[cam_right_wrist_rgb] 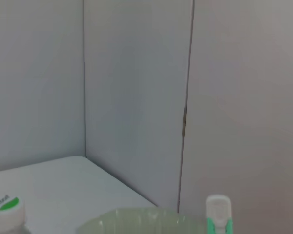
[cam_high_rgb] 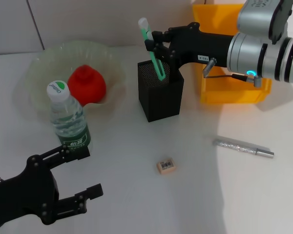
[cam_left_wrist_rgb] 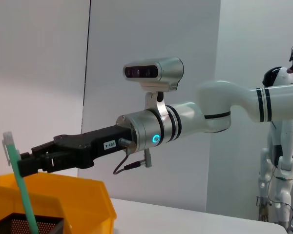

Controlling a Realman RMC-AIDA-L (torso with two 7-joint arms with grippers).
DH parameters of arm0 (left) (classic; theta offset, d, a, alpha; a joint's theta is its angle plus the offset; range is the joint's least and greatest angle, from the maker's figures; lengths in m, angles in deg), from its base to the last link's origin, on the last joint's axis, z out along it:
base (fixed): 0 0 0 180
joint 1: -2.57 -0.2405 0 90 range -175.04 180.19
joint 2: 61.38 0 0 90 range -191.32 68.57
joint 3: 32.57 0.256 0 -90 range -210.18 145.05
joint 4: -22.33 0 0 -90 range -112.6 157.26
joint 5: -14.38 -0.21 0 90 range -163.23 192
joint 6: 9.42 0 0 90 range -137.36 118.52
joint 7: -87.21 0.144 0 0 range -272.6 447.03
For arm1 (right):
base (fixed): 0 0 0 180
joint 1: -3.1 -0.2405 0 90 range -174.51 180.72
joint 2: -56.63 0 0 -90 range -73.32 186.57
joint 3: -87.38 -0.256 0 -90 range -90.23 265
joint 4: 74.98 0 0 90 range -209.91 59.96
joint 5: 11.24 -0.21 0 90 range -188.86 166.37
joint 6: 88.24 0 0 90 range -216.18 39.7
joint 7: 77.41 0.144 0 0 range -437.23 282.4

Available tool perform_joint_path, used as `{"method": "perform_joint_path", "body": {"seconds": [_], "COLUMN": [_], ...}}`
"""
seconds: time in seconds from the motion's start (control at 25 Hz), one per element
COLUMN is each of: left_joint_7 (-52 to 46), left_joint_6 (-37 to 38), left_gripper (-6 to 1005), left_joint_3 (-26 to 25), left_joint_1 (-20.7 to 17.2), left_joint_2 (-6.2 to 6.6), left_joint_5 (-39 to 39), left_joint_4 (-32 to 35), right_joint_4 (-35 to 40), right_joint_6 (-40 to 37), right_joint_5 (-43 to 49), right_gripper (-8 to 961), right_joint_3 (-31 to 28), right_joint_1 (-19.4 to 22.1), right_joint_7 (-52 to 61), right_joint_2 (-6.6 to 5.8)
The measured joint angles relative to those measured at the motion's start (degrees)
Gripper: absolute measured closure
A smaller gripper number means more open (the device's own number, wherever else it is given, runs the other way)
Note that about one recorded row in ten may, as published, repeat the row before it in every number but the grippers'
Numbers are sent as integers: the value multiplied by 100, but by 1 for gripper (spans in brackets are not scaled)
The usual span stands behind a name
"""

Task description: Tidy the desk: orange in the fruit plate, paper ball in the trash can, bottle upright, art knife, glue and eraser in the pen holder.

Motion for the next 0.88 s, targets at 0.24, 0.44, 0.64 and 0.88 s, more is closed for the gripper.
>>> {"method": "perform_joint_path", "body": {"seconds": [0.24, 0.44, 0.64, 0.88], "left_joint_7": [0, 0, 0, 0], "left_joint_6": [-2, -2, 9, 17], "left_gripper": [215, 215, 215, 215], "left_joint_3": [-3, -3, 51, 51], "left_joint_1": [3, 0, -36, -113], "left_joint_2": [3, 4, 12, 13], "left_joint_5": [0, 0, -6, -9], "left_joint_4": [0, 0, 0, 0], "right_joint_4": [16, 452, 1587, 2883], "right_joint_6": [25, -246, -1433, -4220], "right_joint_5": [5, 163, 1678, 3644], "right_gripper": [612, 554, 319, 177], "right_joint_3": [24, -26, -469, -1192], "right_joint_1": [34, 202, 172, -699], "right_joint_7": [17, 462, 2207, 3796], "right_joint_2": [-1, -27, -110, -299]}}
